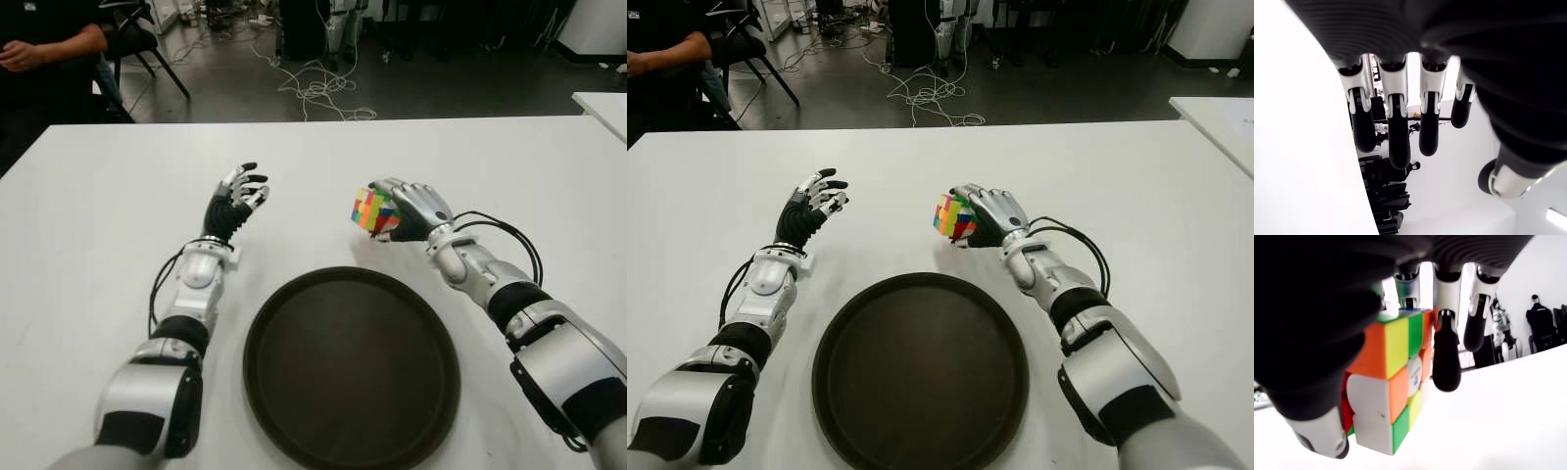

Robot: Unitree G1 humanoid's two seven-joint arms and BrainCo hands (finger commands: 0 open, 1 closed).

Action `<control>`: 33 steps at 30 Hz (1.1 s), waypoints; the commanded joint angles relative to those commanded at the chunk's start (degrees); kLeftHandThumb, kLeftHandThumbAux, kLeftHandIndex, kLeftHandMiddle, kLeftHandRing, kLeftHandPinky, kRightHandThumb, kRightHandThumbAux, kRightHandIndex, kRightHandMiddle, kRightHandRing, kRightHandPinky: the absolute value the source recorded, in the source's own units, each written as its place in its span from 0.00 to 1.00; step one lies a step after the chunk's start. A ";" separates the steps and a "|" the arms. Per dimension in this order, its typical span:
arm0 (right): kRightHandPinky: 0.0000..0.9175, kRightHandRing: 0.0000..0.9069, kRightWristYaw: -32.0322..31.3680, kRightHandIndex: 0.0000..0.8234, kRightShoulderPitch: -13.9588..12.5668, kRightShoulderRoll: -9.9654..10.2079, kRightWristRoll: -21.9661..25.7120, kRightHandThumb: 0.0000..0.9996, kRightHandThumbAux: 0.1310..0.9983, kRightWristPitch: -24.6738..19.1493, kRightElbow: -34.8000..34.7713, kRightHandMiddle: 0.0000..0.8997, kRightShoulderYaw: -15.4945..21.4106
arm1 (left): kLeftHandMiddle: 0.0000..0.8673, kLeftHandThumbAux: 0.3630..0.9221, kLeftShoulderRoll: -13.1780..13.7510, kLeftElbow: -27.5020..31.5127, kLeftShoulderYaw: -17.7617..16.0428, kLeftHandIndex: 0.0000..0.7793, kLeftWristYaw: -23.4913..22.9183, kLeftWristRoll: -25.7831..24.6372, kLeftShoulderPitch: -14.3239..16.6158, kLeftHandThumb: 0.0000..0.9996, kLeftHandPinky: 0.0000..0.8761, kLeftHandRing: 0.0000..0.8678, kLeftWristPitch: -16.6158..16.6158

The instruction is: Pick up the Rubik's Cube and put it in the plate

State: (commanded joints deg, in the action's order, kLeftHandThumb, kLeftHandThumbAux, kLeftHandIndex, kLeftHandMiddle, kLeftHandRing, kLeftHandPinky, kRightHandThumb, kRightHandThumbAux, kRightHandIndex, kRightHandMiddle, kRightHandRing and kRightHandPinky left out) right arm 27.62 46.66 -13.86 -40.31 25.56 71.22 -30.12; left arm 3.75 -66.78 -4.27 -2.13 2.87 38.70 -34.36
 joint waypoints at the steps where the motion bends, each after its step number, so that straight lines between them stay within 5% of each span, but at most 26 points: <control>1: 0.79 0.79 0.12 0.52 0.00 -0.01 -0.05 0.68 0.70 -0.10 0.00 0.78 0.01 | 0.33 0.44 -0.01 0.03 -0.01 0.24 -0.04 -0.03 -0.01 0.31 0.38 0.38 0.04; 25: 0.80 0.81 1.62 0.52 0.10 -0.18 -0.20 0.69 0.69 -0.70 -0.23 0.80 0.26 | 0.34 0.42 -0.13 0.12 -0.06 0.24 0.42 -0.08 -0.06 0.31 0.38 0.39 -0.30; 33: 0.81 0.83 2.81 0.52 0.25 -1.78 0.20 0.68 0.69 1.43 -3.07 0.81 0.97 | 0.33 0.44 0.04 0.01 -0.18 0.23 0.12 -0.24 0.02 0.34 0.40 0.40 -0.29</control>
State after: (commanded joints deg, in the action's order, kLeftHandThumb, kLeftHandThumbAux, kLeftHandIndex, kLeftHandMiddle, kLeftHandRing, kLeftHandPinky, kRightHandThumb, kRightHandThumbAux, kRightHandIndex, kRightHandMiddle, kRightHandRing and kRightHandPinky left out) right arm 30.43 46.91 -15.64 -40.11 26.99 68.16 -29.15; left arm 3.79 -66.77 -4.45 -2.01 2.64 38.72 -34.65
